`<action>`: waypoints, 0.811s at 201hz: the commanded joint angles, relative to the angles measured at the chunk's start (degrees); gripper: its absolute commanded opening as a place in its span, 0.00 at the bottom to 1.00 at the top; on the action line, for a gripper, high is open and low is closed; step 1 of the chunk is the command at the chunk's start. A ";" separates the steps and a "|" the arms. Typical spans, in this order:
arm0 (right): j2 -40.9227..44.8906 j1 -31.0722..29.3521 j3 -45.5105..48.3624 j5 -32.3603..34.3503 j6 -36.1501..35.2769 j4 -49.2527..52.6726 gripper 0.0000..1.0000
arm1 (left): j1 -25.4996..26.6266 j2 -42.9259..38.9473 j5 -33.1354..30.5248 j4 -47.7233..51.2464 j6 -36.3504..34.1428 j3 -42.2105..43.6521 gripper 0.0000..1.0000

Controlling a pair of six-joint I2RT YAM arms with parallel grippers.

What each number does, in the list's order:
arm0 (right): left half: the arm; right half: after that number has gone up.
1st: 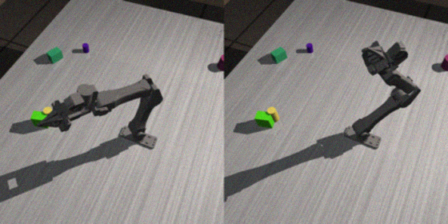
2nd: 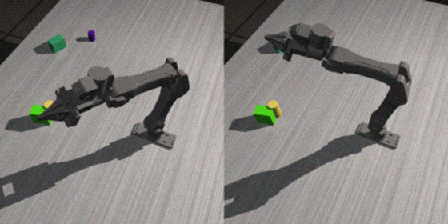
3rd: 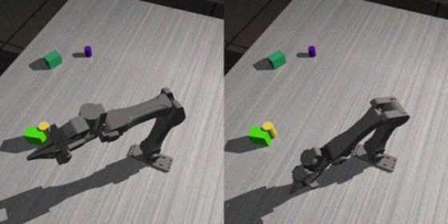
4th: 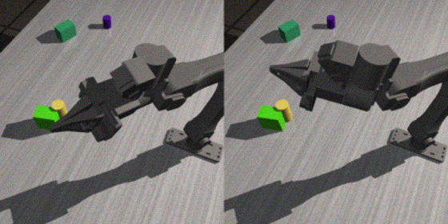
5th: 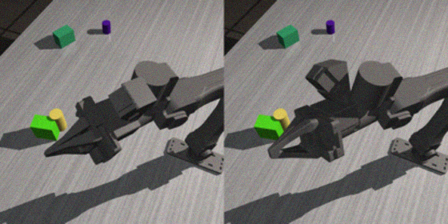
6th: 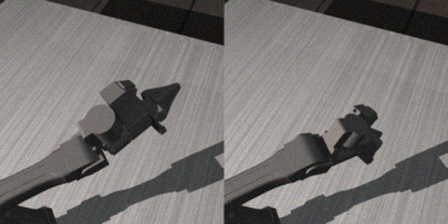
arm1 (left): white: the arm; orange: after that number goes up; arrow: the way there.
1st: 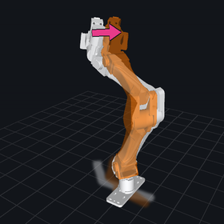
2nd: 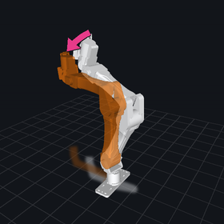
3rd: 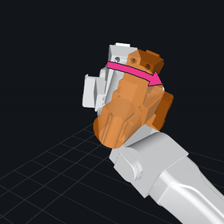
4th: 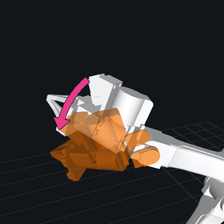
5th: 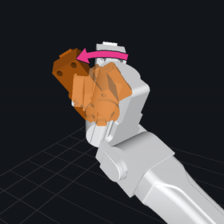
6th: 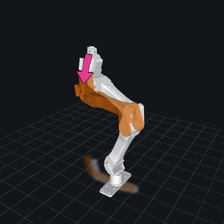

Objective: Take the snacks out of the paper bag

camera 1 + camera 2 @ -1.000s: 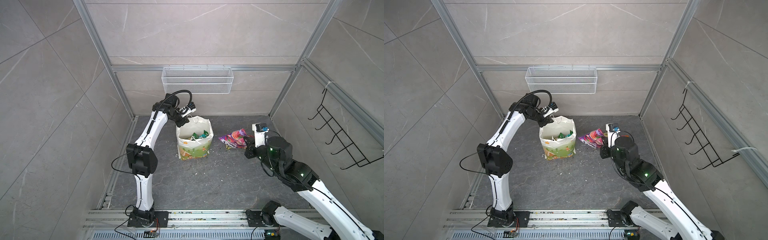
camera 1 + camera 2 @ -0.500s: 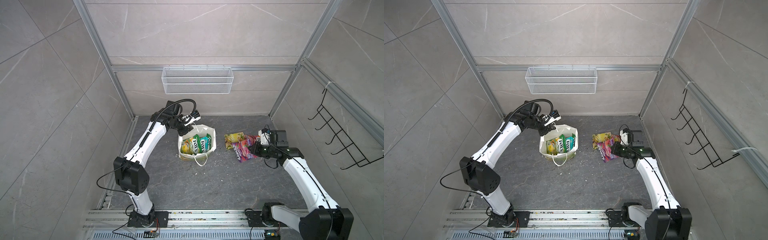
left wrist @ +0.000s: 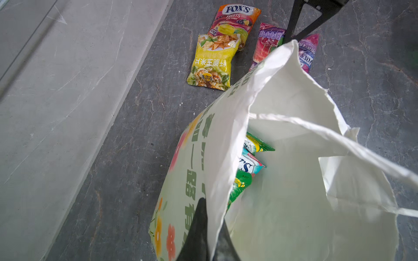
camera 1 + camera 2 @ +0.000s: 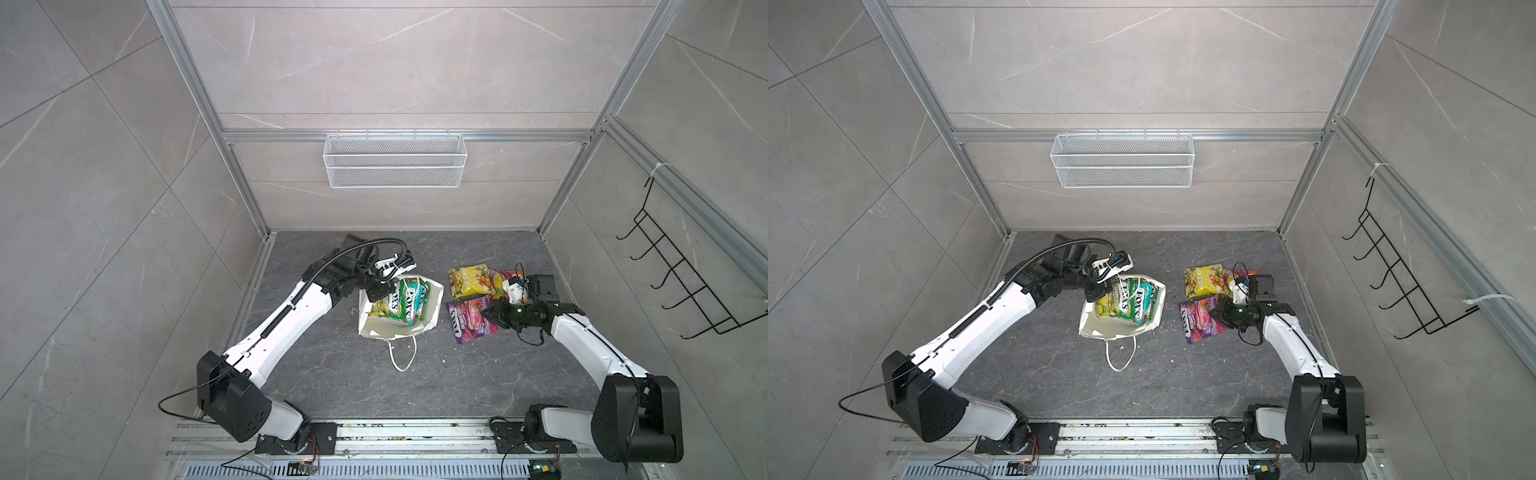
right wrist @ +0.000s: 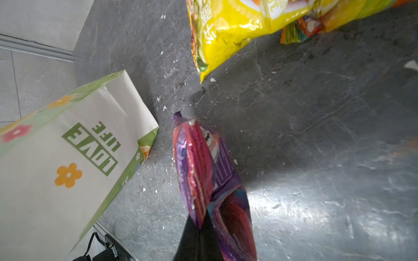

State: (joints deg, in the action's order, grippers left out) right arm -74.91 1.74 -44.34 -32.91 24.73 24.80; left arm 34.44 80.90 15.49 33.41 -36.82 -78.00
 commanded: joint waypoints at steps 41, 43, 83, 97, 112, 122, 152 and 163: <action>-5.41 0.00 2.24 6.33 1.68 -6.27 0.00 | 2.98 -11.19 -0.45 -6.41 7.84 8.47 0.00; -5.49 -0.05 2.28 6.49 1.65 -6.28 0.00 | 3.06 -11.38 -0.52 -6.42 8.11 8.69 0.00; -7.17 0.02 0.67 6.63 -1.43 -5.70 0.00 | 4.87 -13.08 -2.55 -7.17 9.34 11.45 0.00; -7.80 0.01 -0.45 7.20 -2.36 -4.79 0.00 | 5.20 -12.72 -2.30 -8.48 10.13 12.04 0.00; -8.62 0.01 -1.61 8.36 -3.79 -3.18 0.00 | 5.61 -11.95 -2.40 -8.95 10.18 12.43 0.00; -8.76 -0.02 -2.18 9.81 -4.69 -2.34 0.00 | 5.82 -11.65 -2.45 -9.16 10.27 12.58 0.00; -9.89 0.04 -5.17 12.25 -6.39 0.73 0.03 | 6.08 -12.38 -2.41 -12.55 10.26 14.41 0.00; -10.70 0.05 -6.16 12.48 -6.37 1.71 0.06 | 6.34 -12.68 -2.04 -13.23 10.43 14.62 0.00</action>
State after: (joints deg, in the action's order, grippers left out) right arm -83.66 1.76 -47.09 -23.07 20.82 23.38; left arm 39.94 69.36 12.05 25.10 -27.83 -63.90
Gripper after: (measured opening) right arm 0.045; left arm 0.050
